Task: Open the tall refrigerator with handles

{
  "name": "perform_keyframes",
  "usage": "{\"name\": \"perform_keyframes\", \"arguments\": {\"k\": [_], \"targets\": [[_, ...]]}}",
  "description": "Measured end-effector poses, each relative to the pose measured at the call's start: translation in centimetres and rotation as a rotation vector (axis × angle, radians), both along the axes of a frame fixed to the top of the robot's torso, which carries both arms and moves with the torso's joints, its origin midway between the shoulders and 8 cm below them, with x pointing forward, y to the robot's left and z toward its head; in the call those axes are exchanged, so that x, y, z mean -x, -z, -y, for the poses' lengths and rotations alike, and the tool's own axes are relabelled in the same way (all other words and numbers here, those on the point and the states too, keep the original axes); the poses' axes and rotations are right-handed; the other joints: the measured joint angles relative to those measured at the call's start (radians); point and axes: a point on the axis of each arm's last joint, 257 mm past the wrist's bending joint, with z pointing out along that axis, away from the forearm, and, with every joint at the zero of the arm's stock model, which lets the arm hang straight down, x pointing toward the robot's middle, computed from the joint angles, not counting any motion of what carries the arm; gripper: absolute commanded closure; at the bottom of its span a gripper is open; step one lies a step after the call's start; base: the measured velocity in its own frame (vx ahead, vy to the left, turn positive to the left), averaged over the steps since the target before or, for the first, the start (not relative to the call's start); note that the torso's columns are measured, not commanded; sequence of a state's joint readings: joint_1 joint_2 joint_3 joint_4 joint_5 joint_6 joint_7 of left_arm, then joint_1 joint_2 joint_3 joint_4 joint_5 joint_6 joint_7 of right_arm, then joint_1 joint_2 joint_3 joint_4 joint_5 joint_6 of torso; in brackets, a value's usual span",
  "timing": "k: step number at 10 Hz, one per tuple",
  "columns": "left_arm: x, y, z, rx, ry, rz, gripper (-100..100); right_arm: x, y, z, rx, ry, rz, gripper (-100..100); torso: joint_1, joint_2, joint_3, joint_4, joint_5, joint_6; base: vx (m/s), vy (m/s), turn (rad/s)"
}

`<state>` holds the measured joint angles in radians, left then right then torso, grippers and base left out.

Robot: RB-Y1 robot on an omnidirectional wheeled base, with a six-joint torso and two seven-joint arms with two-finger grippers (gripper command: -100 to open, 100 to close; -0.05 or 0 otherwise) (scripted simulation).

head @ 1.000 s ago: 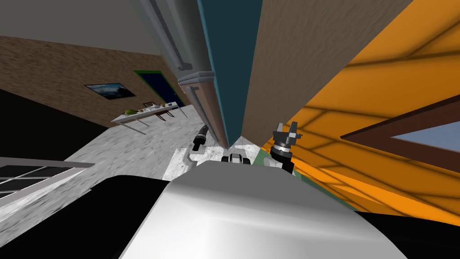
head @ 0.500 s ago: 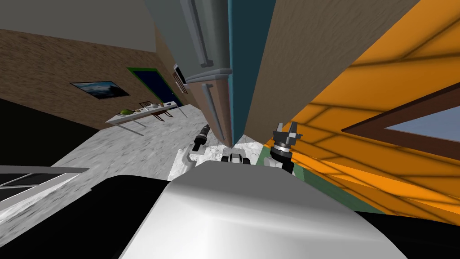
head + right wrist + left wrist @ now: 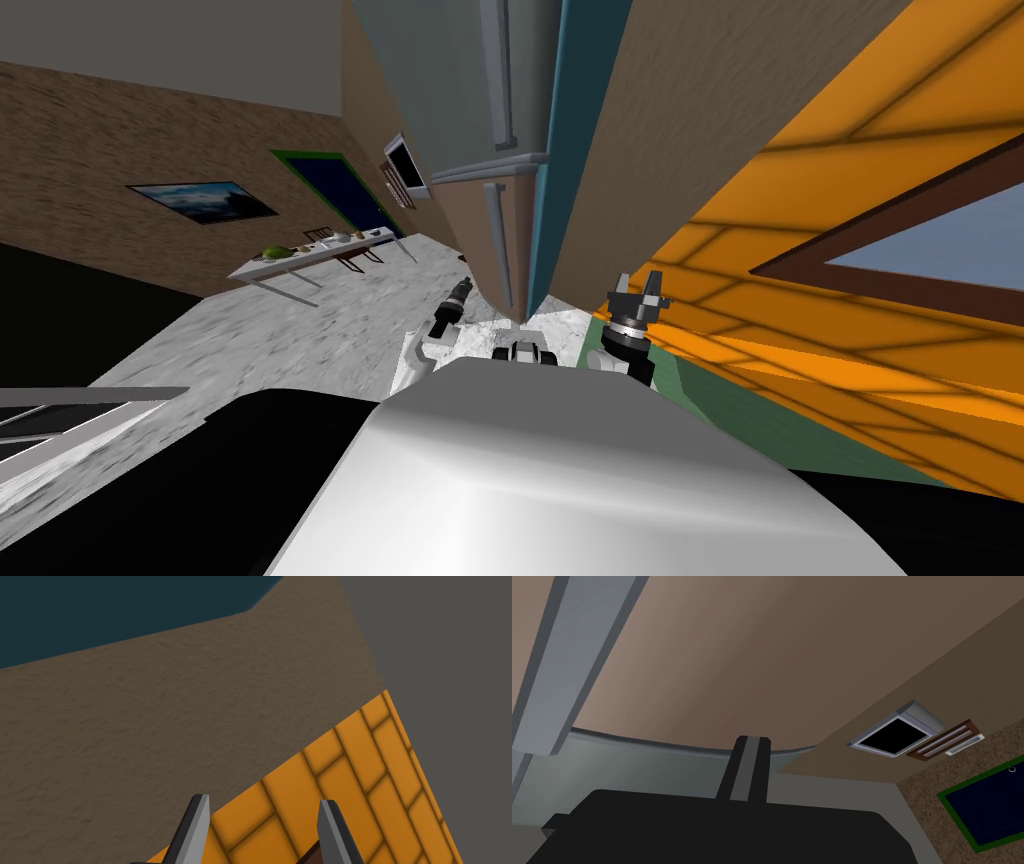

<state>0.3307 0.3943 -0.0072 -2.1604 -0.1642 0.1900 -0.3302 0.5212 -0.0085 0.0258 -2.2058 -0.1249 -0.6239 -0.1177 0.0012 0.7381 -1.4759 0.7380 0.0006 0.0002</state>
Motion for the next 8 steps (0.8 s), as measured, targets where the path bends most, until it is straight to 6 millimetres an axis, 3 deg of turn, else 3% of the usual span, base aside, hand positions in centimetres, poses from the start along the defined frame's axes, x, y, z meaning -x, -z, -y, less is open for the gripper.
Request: {"name": "perform_keyframes", "arguments": {"k": [2, 3, 5, 8], "targets": [[0.2, 0.0, 0.7, 0.001, 0.029, -0.001, 100, 0.0, 0.0, 0.0, 0.0, 0.0, 0.0, 0, -0.003, -0.002, -0.001, -0.001, -0.001, 0.0, -0.095, 0.193, -0.052], [0.2, 0.0, 0.7, 0.001, 0.031, -0.001, -100, 0.0, 0.0, 0.0, 0.0, 0.0, 0.0, 0, -0.009, -0.004, -0.003, -0.001, -0.002, 0.0, 0.049, -0.062, 0.058], [0.0, -0.2, 0.1, -0.002, 0.011, -0.002, -100, 0.0, 0.0, 0.0, -0.001, 0.0, 0.0, 0, -0.015, -0.006, -0.004, -0.002, -0.005, 0.0, 0.051, -0.176, 0.046], [-0.1, -0.3, -1.0, -0.005, -0.02, -0.005, -100, 0.0, 0.0, 0.0, -0.001, 0.0, 0.0, 0, 0.0, -0.002, -0.001, 0.0, 0.0, 0.0, 0.106, -0.207, 0.052]]}}
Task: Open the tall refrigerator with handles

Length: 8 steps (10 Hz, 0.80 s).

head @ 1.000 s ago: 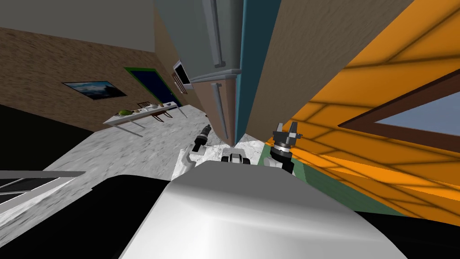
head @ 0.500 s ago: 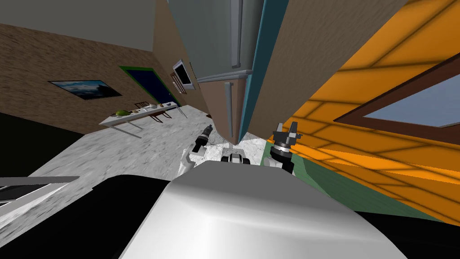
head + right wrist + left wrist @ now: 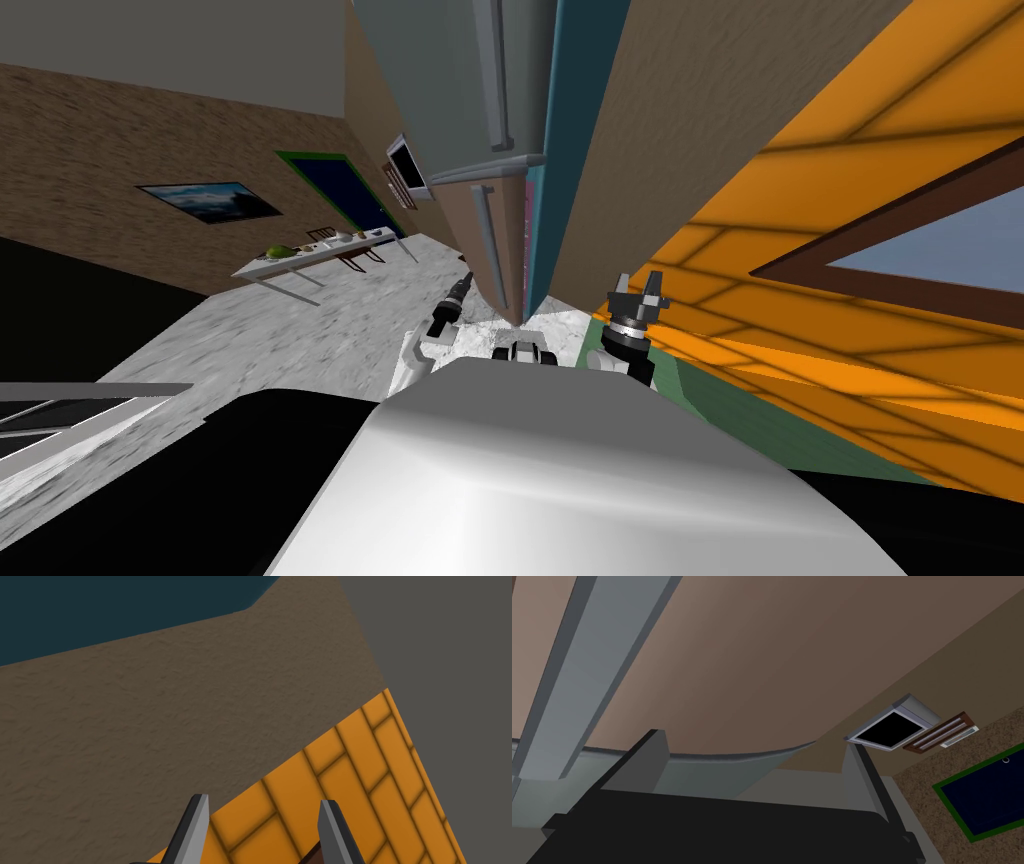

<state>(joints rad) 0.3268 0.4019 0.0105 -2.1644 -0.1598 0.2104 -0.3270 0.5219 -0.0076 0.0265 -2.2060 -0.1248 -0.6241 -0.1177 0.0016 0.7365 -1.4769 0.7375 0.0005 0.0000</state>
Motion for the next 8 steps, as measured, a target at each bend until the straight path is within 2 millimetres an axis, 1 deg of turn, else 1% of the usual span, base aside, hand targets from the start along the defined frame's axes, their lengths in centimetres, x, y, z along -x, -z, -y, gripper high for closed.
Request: {"name": "perform_keyframes", "arguments": {"k": [3, 5, 8], "targets": [[-0.2, -0.1, -1.4, -0.003, -0.041, -0.005, -100, 0.0, 0.0, 0.0, 0.0, 0.0, 0.0, 0, -0.002, 0.004, 0.003, 0.001, -0.001, 0.0, 0.06, -0.226, 0.06], [-0.3, -0.1, -2.3, -0.004, -0.067, -0.01, -100, 0.0, 0.0, 0.0, 0.0, 0.0, 0.0, 0, -0.002, -0.001, 0.0, 0.0, -0.001, 0.0, 0.112, -0.229, 0.064], [-0.3, -0.1, -3.8, -0.006, -0.111, -0.016, -100, 0.0, 0.0, 0.0, 0.0, 0.0, 0.0, 0, -0.003, 0.002, 0.001, 0.001, -0.001, 0.0, 0.079, -0.243, 0.064]]}}
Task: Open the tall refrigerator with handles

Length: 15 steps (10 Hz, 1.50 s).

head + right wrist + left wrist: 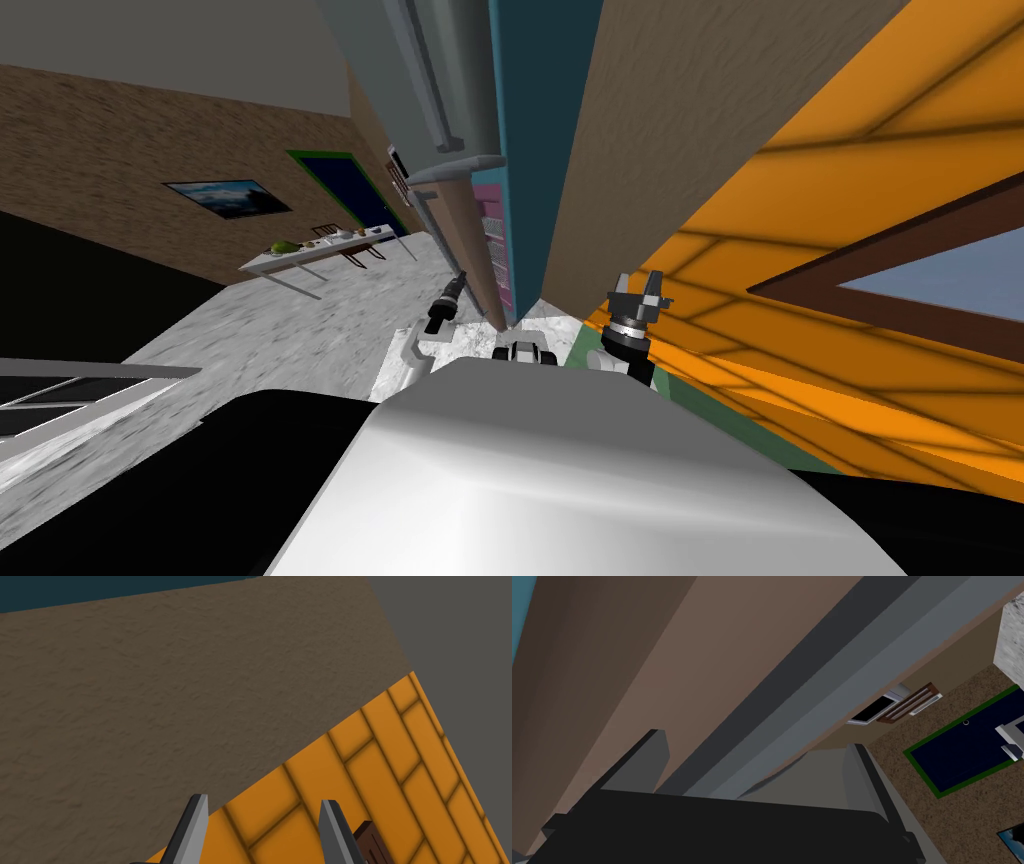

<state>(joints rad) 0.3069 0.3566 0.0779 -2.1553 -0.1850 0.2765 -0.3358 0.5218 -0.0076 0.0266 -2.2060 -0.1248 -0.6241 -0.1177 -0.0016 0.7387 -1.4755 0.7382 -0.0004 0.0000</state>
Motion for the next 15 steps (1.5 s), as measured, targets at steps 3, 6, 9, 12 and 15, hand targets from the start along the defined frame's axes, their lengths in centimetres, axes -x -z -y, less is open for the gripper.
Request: {"name": "perform_keyframes", "arguments": {"k": [3, 6, 9, 12, 15], "targets": [[-0.1, 0.1, -1.6, 0.001, -0.042, -0.009, -100, 0.0, 0.0, 0.0, 0.0, 0.0, 0.0, 0, 0.003, -0.001, -0.001, 0.0, 0.001, 0.001, 0.055, -0.149, 0.036], [0.1, -0.4, -1.6, -0.003, -0.046, -0.009, 100, 0.0, 0.0, 0.0, 0.001, 0.0, 0.0, 0, 0.005, -0.001, -0.001, 0.0, 0.002, 0.0, 0.054, -0.009, -0.016], [0.2, -0.7, -0.2, -0.006, -0.007, -0.004, 100, 0.0, 0.0, 0.0, 0.001, 0.0, 0.0, 0, 0.018, -0.001, -0.001, -0.001, 0.006, 0.0, -0.085, 0.226, -0.082], [0.7, -1.0, 1.4, -0.011, 0.042, -0.002, 100, 0.0, 0.0, 0.0, 0.001, 0.0, 0.0, 0, 0.007, -0.002, -0.001, -0.001, 0.002, 0.0, -0.087, 0.363, -0.077], [1.0, -1.0, 3.1, -0.013, 0.093, -0.002, 100, 0.0, 0.0, 0.0, 0.001, 0.0, 0.0, 0, 0.0, 0.003, 0.002, 0.001, 0.0, 0.0, -0.155, 0.291, -0.09]]}}
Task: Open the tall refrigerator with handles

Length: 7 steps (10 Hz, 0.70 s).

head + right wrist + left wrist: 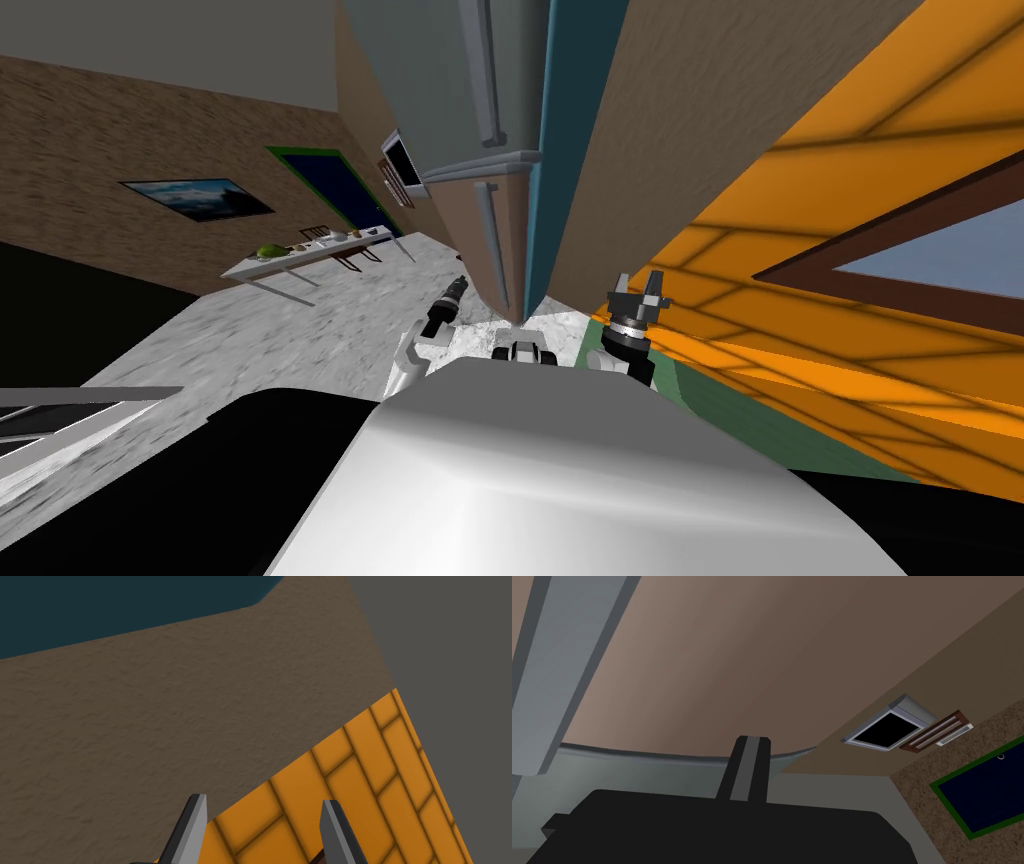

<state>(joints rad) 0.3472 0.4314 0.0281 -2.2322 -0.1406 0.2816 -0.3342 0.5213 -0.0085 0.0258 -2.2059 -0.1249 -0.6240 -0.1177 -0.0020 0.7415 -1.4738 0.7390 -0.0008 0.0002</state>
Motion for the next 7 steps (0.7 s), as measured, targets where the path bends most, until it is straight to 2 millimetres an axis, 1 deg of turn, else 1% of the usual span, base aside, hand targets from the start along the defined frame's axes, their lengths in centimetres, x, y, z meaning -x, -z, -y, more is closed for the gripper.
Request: {"name": "perform_keyframes", "arguments": {"k": [1, 2, 4, 5, 6, 7], "targets": [[0.3, 0.0, 1.0, 0.001, 0.026, 0.001, 100, 0.0, 0.0, 0.0, 0.0, 0.0, 0.0, 0, 0.003, -0.001, -0.001, 0.0, 0.001, 0.0, -0.127, 0.261, -0.039], [0.2, -0.1, 1.4, 0.0, 0.038, 0.002, 100, 0.0, 0.0, 0.0, 0.0, 0.0, 0.0, 0, 0.001, -0.005, -0.003, -0.001, 0.001, 0.0, -0.127, 0.27, -0.063], [0.6, -0.1, 2.8, 0.001, 0.078, -0.001, 100, 0.0, 0.0, 0.0, 0.0, 0.0, 0.0, 0, 0.006, -0.004, -0.002, -0.001, 0.002, 0.0, -0.15, 0.364, -0.121], [0.8, 0.0, 3.6, 0.002, 0.103, -0.002, 100, 0.0, 0.0, 0.0, 0.0, 0.0, 0.0, 0, 0.007, -0.004, -0.002, -0.001, 0.002, 0.0, -0.063, 0.178, -0.033], [0.8, 0.0, 3.7, 0.002, 0.107, -0.001, -100, 0.0, 0.0, 0.0, 0.0, 0.0, -0.001, 0, -0.007, -0.008, -0.004, -0.002, -0.001, 0.0, 0.052, -0.052, -0.151], [0.7, 0.6, 3.7, -0.017, 0.11, -0.011, -100, 0.0, 0.0, 0.0, -0.001, 0.0, 0.0, 0, -0.017, -0.013, -0.008, -0.004, -0.005, 0.001, 0.107, -0.107, -0.153]]}}
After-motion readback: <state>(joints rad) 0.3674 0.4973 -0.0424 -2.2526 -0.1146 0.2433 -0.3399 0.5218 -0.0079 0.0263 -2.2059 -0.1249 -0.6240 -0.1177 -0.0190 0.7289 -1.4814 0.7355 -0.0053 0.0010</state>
